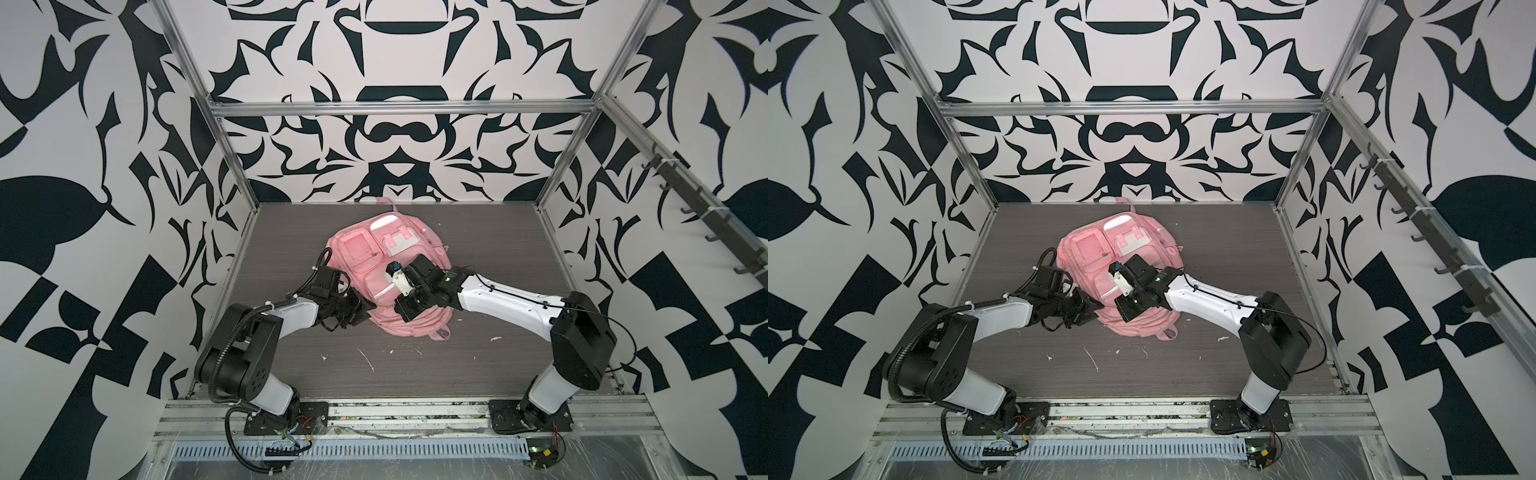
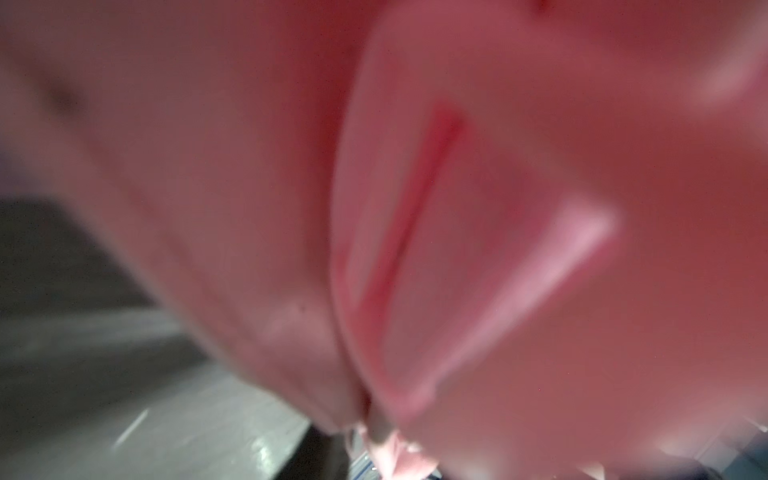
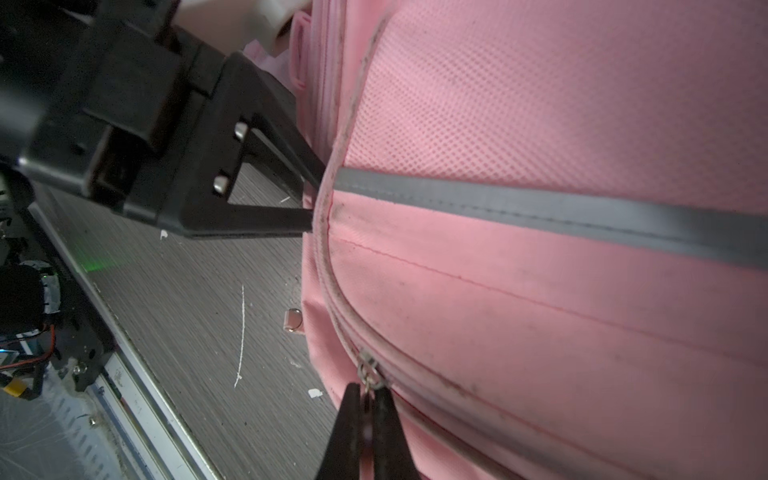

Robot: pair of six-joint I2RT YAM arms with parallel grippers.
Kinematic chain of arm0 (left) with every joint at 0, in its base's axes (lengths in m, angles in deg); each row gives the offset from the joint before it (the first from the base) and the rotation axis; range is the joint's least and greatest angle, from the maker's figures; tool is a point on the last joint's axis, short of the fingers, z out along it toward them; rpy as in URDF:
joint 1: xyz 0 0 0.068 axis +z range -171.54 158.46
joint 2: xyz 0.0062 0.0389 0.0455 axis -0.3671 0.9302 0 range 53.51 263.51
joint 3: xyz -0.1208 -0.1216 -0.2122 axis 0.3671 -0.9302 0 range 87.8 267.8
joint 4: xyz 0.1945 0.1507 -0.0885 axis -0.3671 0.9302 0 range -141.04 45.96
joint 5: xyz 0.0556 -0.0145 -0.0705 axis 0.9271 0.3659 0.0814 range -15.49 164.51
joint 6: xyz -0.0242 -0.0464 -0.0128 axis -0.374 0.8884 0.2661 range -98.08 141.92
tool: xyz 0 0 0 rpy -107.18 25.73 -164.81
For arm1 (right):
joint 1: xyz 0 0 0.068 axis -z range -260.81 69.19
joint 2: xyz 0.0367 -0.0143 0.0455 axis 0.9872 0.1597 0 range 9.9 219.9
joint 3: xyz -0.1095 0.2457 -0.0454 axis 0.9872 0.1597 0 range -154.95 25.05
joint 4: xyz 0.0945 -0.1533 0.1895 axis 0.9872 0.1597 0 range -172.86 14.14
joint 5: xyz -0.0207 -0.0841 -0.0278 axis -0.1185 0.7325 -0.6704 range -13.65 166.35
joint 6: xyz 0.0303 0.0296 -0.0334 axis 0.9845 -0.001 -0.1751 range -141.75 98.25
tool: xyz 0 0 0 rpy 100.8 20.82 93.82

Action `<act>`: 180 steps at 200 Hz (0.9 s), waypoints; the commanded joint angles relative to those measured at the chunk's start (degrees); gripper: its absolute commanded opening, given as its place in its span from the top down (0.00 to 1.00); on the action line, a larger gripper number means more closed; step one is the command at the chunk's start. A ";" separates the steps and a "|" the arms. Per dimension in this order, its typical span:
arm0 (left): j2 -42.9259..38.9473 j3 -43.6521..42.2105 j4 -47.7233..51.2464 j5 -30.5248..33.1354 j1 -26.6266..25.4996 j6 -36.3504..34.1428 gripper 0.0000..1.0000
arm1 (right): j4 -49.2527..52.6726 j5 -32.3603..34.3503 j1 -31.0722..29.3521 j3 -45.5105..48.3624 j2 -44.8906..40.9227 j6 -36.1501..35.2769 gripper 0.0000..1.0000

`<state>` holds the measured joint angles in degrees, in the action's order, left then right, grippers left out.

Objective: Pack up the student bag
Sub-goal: 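Pull the zipper along the compartment with the right gripper while the left steadies the bag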

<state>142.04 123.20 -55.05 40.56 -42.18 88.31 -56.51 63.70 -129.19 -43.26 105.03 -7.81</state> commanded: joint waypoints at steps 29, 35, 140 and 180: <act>1.39 1.12 -3.81 2.02 3.76 1.09 1.00 | -2.62 -0.82 -1.33 -0.52 -3.52 1.73 1.00; 1.17 1.16 -3.49 2.09 4.23 0.70 1.00 | -2.21 -0.53 -1.28 -0.46 -3.84 1.68 1.00; -4.32 10.22 22.42 9.22 10.43 -18.95 1.00 | 9.51 5.94 4.79 0.97 -9.00 -2.57 1.00; -5.79 12.73 29.46 11.63 10.91 -24.89 1.00 | 12.78 7.75 8.80 -1.19 -8.38 -5.31 1.00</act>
<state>138.61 133.85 -32.12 42.28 -33.79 69.27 -52.35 68.14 -123.07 -42.21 99.20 -10.55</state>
